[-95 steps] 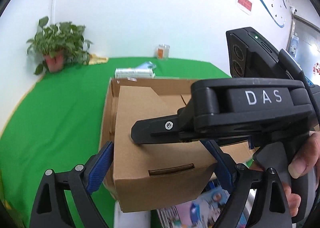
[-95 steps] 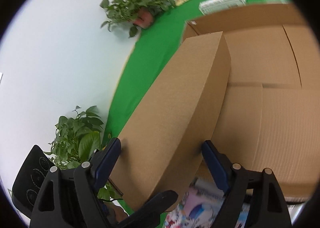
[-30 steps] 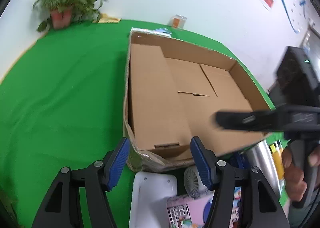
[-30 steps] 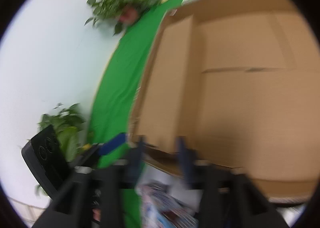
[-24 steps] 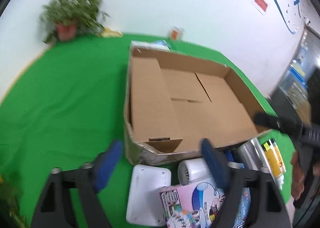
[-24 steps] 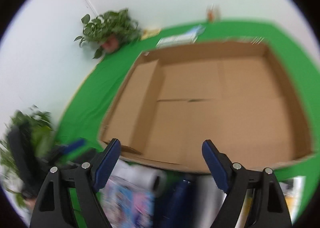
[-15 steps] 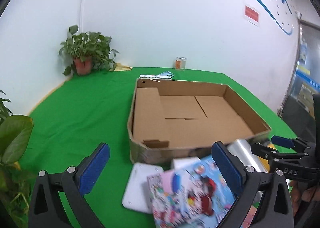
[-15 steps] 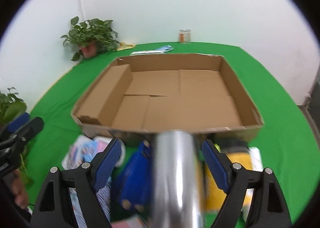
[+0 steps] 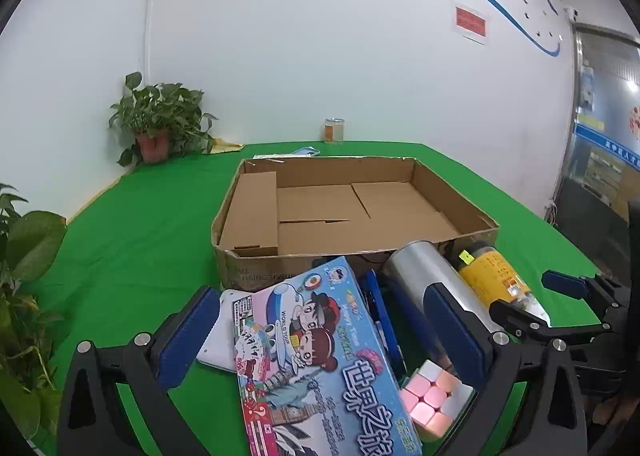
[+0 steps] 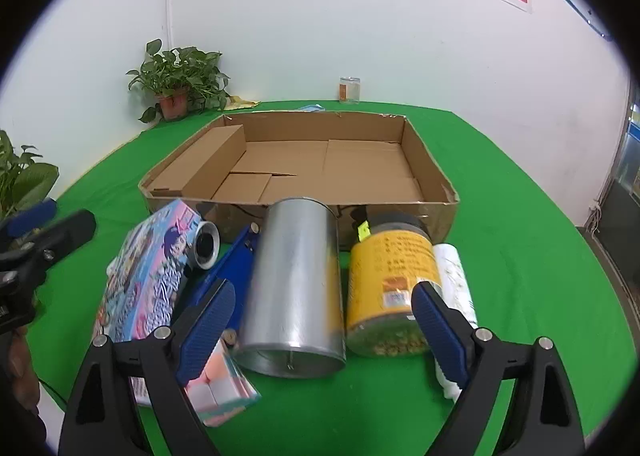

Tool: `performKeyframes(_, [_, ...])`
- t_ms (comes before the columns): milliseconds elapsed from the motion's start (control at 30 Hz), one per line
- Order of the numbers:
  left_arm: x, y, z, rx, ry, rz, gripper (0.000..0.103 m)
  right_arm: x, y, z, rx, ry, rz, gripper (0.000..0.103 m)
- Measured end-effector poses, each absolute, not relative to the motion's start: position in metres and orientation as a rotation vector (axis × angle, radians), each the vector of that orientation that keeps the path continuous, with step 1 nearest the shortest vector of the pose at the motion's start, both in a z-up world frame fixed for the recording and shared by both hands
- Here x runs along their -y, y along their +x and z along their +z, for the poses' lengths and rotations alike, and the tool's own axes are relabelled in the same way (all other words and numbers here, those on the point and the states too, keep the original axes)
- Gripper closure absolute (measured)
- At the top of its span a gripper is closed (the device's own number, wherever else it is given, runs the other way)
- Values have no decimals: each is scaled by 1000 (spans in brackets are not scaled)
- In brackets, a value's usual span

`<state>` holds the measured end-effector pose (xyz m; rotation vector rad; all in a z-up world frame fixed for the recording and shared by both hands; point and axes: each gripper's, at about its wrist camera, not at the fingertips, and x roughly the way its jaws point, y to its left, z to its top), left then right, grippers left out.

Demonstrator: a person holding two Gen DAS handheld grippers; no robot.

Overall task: Organize rigid objects
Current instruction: 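Release the panel and withdraw both grippers from the box, then grasp the World Tour game box with the right gripper and lift it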

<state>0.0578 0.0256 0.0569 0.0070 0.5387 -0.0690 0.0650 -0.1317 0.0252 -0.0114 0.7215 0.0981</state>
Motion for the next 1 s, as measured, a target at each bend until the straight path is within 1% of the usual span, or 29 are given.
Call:
performKeyframes(367, [-39, 49, 50, -584, -89, -67, 0, 132, 55, 22, -724, -9, 115, 13])
performKeyframes(500, [-52, 54, 43, -635, -139, -76, 0, 127, 54, 24, -720, 0, 163, 13])
performKeyframes(600, [-63, 61, 34, -689, -183, -70, 0, 115, 46, 24, -717, 9, 301, 13])
performKeyframes(700, [-79, 67, 17, -759, -239, -91, 0, 98, 36, 23, -694, -8, 427, 13])
performKeyframes(833, [-96, 77, -8, -841, -319, -133, 0, 72, 32, 17, -733, -3, 549, 13])
performKeyframes(1000, [-133, 95, -58, -980, -561, -225, 1, 38, 39, 11, -774, -80, 551, 13])
